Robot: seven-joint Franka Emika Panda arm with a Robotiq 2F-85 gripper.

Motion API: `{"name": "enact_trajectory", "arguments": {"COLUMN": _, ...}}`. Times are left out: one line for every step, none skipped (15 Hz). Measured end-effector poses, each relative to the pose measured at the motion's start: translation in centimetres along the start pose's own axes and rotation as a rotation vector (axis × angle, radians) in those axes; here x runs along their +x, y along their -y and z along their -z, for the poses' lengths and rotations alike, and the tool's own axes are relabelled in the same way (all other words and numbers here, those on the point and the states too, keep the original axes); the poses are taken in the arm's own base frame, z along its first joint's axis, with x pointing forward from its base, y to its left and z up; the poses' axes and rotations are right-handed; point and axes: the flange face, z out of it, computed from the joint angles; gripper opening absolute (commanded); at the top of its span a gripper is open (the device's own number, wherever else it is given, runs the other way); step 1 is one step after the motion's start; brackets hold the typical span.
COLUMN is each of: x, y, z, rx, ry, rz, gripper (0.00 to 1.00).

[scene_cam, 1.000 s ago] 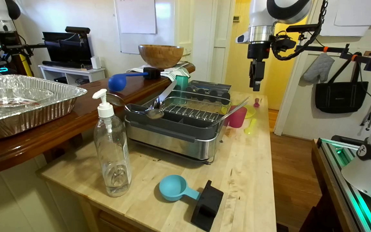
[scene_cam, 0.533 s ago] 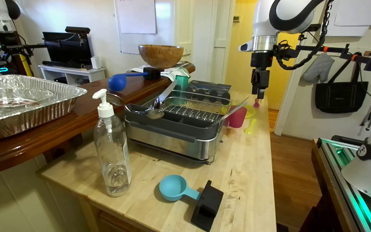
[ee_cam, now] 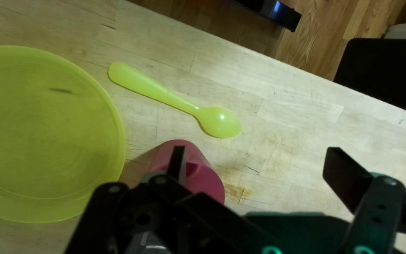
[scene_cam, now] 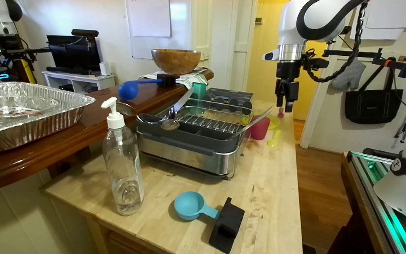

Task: Put the yellow spoon on the yellow plate then move the purple cup to the right.

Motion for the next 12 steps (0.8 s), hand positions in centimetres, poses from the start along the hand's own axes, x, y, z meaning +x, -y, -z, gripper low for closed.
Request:
{"name": "enact_trajectory", "arguments": {"x": 0.0, "y": 0.0, "z": 0.0, "rx": 0.000, "ry": 0.000, "rz": 0.001, "gripper": 1.00}}
{"name": "enact_trajectory", "arguments": {"x": 0.0, "y": 0.0, "z": 0.0, "rx": 0.000, "ry": 0.000, "rz": 0.002, "gripper": 1.00}}
{"name": "enact_trajectory", "arguments": {"x": 0.0, "y": 0.0, "z": 0.0, "rx": 0.000, "ry": 0.001, "rz": 0.002, "gripper": 1.00}}
{"name": "enact_trajectory", "arguments": {"x": 0.0, "y": 0.0, "z": -0.2, "rx": 0.002, "ry": 0.005, "rz": 0.002, "gripper": 1.00}}
{"name": "enact_trajectory", "arguments": {"x": 0.0, "y": 0.1, "z": -0.6, "rx": 0.007, "ry": 0.012, "rz": 0.013, "gripper": 1.00}}
{"name": "enact_trajectory", "arguments": {"x": 0.0, "y": 0.1, "z": -1.0, "rx": 0.012, "ry": 0.021, "rz": 0.029, "gripper": 1.00}}
{"name": "enact_trajectory", "arguments": {"x": -0.1, "y": 0.1, "z": -1.5, "rx": 0.017, "ry": 0.027, "rz": 0.049, "gripper": 1.00}}
{"name": "enact_trajectory", "arguments": {"x": -0.2, "y": 0.0, "z": -1.9, "rx": 0.019, "ry": 0.027, "rz": 0.069, "gripper": 1.00}}
{"name": "enact_trajectory", "arguments": {"x": -0.3, "y": 0.0, "z": -2.4, "rx": 0.016, "ry": 0.022, "rz": 0.091, "gripper": 1.00}}
{"name": "enact_trajectory", "arguments": {"x": -0.5, "y": -0.1, "z": -2.9, "rx": 0.011, "ry": 0.015, "rz": 0.112, "gripper": 1.00}}
{"name": "enact_trajectory", "arguments": {"x": -0.7, "y": -0.1, "z": -3.3, "rx": 0.004, "ry": 0.007, "rz": 0.131, "gripper": 1.00}}
{"name": "enact_trajectory", "arguments": {"x": -0.9, "y": -0.2, "z": -3.9, "rx": -0.004, "ry": -0.002, "rz": 0.147, "gripper": 1.00}}
